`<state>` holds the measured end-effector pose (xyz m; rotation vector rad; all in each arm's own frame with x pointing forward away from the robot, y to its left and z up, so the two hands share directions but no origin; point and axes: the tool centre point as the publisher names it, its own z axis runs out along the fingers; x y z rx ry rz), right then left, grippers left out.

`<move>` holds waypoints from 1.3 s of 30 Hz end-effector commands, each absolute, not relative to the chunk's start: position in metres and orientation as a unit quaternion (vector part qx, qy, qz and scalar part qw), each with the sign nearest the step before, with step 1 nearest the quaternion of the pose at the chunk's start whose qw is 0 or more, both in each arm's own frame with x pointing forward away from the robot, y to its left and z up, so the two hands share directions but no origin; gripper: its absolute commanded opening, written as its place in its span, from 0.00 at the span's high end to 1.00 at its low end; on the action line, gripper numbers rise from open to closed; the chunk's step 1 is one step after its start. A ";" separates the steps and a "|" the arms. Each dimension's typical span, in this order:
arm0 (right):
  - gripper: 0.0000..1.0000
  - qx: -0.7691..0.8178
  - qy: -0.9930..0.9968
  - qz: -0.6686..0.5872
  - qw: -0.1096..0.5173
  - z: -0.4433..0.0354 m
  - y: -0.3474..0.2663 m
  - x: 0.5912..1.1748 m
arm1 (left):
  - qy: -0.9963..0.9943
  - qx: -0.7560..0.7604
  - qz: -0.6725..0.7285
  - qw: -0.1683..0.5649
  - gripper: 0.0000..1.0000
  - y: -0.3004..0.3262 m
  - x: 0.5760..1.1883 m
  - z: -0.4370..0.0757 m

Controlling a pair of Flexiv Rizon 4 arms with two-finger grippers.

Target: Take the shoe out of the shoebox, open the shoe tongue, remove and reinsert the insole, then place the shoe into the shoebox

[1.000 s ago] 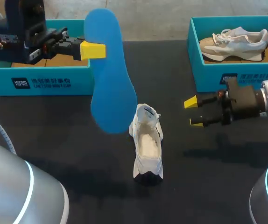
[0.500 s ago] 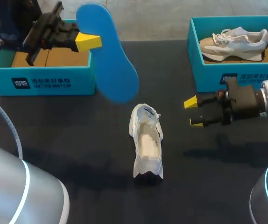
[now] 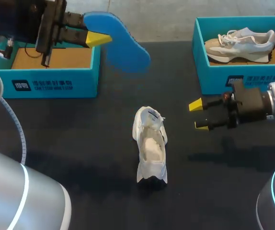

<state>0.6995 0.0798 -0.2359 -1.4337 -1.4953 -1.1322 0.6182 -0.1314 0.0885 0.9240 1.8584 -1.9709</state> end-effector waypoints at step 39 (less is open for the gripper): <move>0.00 -0.563 -0.586 -0.444 0.379 -0.236 0.081 0.699 | 0.608 0.442 -0.586 0.302 1.00 -0.123 0.613 0.048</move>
